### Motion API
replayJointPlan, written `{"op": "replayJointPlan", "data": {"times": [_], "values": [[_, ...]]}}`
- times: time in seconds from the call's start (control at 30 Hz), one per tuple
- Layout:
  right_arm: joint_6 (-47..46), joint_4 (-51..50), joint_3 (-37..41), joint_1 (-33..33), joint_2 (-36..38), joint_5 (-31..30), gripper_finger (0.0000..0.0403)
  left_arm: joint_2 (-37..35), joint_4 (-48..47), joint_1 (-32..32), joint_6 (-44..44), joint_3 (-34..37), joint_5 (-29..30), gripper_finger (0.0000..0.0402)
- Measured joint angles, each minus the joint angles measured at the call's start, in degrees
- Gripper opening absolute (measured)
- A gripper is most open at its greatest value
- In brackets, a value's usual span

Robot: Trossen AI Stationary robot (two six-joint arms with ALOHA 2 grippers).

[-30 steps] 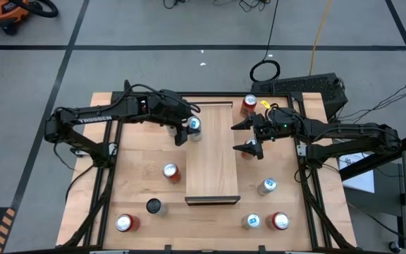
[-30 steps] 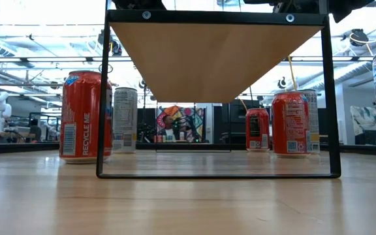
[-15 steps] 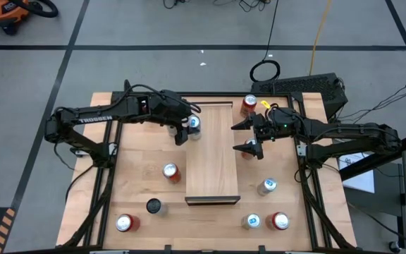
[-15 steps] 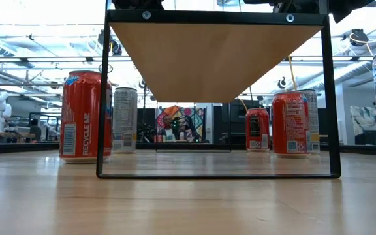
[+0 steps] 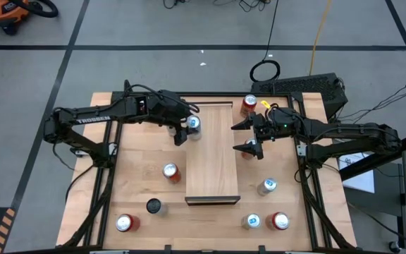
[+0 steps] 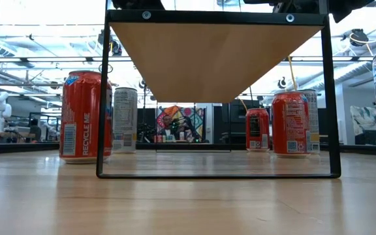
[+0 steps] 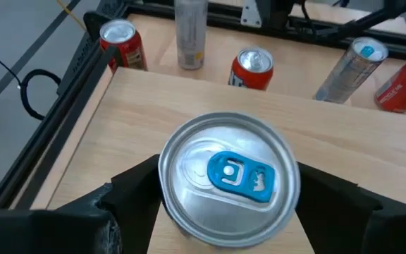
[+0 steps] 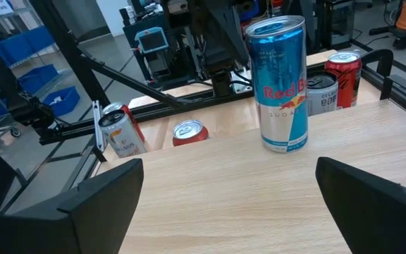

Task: Place canned beverage on shelf
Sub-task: Put the top left blue soda can on the shelf, then put the top right white and yellow soda can on the shelf

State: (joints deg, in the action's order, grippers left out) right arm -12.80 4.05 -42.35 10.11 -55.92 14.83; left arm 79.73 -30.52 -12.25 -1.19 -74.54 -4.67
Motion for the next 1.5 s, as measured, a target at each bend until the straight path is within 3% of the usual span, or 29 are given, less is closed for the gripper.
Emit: {"op": "replayJointPlan", "data": {"times": [0.73, 1.17, 1.5], "values": [[0.00, -0.02, 0.00, 0.00, 0.00, 0.00, 0.0400, -6.68, -0.01, 0.02, -0.07, 0.02, 0.17, 0.0297], [0.00, -0.07, 0.00, 0.00, -0.02, 0.00, 0.0400, -9.66, -0.63, 0.02, -6.13, 0.04, 2.36, 0.0297], [0.02, -0.96, 0.00, 0.00, -0.02, 0.00, 0.0400, -11.85, -3.27, 0.00, -9.07, 0.04, 7.25, 0.0297]]}}
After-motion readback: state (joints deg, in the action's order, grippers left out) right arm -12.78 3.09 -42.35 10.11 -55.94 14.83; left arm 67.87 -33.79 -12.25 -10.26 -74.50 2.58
